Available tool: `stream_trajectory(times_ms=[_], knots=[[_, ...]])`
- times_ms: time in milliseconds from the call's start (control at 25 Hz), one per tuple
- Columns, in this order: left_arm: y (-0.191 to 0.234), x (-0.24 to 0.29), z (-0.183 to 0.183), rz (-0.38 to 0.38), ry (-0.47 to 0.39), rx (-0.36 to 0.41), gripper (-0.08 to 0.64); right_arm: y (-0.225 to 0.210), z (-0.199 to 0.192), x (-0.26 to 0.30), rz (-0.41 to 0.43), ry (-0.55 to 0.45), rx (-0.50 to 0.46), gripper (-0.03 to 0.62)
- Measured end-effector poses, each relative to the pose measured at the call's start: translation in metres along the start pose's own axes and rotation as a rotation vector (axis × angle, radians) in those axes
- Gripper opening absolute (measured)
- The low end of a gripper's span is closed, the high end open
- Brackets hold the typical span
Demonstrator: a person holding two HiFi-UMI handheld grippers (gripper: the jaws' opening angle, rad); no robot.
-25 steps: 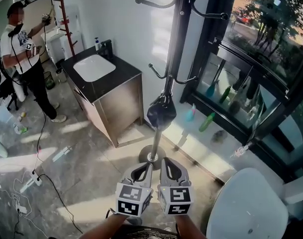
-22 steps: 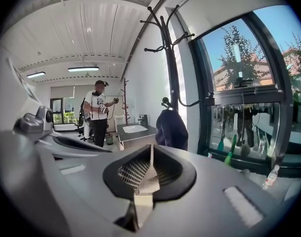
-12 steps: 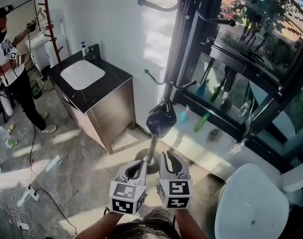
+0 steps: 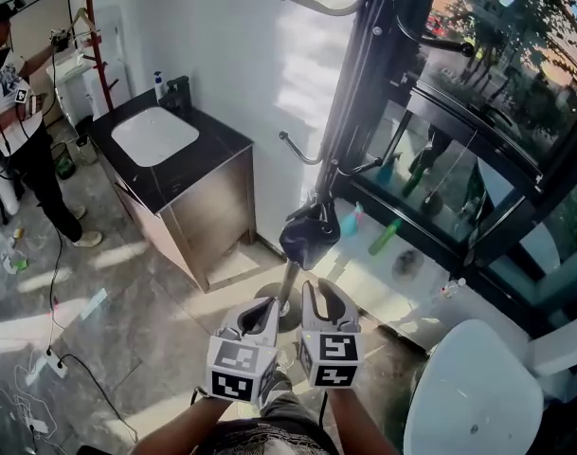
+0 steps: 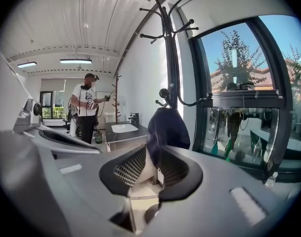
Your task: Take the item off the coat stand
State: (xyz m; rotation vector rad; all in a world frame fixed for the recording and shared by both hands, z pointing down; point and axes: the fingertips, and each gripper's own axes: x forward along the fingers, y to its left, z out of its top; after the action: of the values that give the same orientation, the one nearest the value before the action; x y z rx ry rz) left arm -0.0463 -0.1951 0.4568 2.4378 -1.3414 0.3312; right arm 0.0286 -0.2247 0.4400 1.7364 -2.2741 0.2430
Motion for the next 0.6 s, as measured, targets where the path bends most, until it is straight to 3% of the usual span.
stream_trajectory(times_ms=[600], knots=[[0.033, 0.047, 0.021, 0.017, 0.023, -0.013, 0.005, -0.016, -0.009, 0.073, 0.022, 0.067, -0.026, 0.140]])
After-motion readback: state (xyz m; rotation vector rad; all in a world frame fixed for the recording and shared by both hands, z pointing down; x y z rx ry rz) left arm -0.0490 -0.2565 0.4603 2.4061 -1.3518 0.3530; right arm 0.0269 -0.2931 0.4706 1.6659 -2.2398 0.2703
